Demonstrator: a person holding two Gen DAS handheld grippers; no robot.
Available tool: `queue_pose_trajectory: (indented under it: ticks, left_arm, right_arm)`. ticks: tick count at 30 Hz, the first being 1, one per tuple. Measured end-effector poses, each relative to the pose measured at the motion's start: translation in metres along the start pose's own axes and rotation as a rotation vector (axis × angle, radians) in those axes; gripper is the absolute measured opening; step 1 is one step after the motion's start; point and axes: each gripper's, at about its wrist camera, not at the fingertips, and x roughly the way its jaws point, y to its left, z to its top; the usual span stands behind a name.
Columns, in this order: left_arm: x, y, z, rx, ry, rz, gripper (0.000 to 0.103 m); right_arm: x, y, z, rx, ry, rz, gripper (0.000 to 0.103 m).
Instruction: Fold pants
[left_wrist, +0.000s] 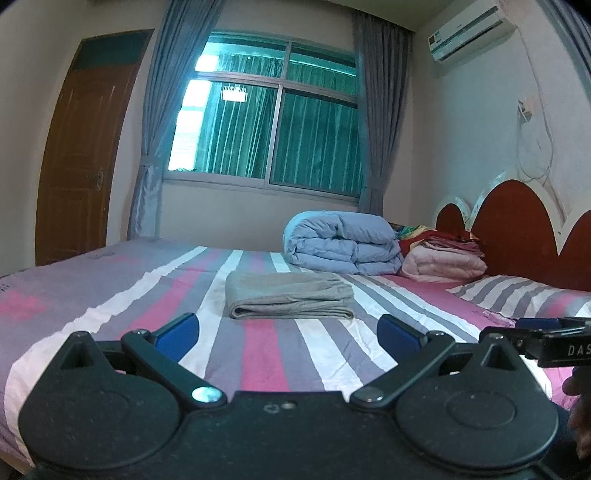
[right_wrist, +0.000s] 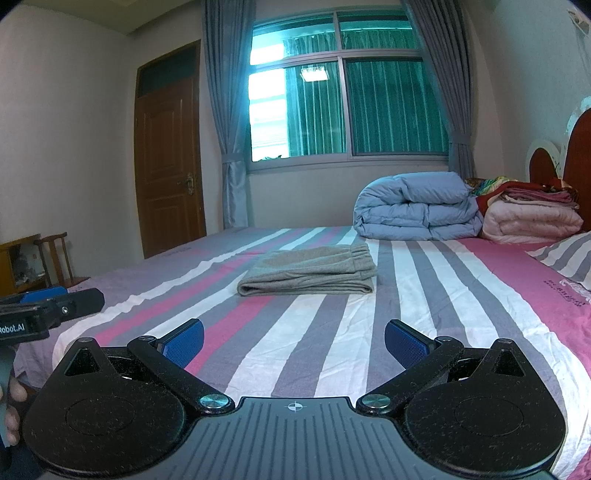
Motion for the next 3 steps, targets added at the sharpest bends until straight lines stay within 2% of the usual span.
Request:
queue_pose_trajectory:
  ticks: [3]
  left_arm:
    - [0.0011, 0.0002, 0.0006, 0.006, 0.007, -0.009, 0.097]
  right_arm:
    - [-0.0004, -0.0026, -0.0006, -0.005, 0.002, 0.002, 0.103]
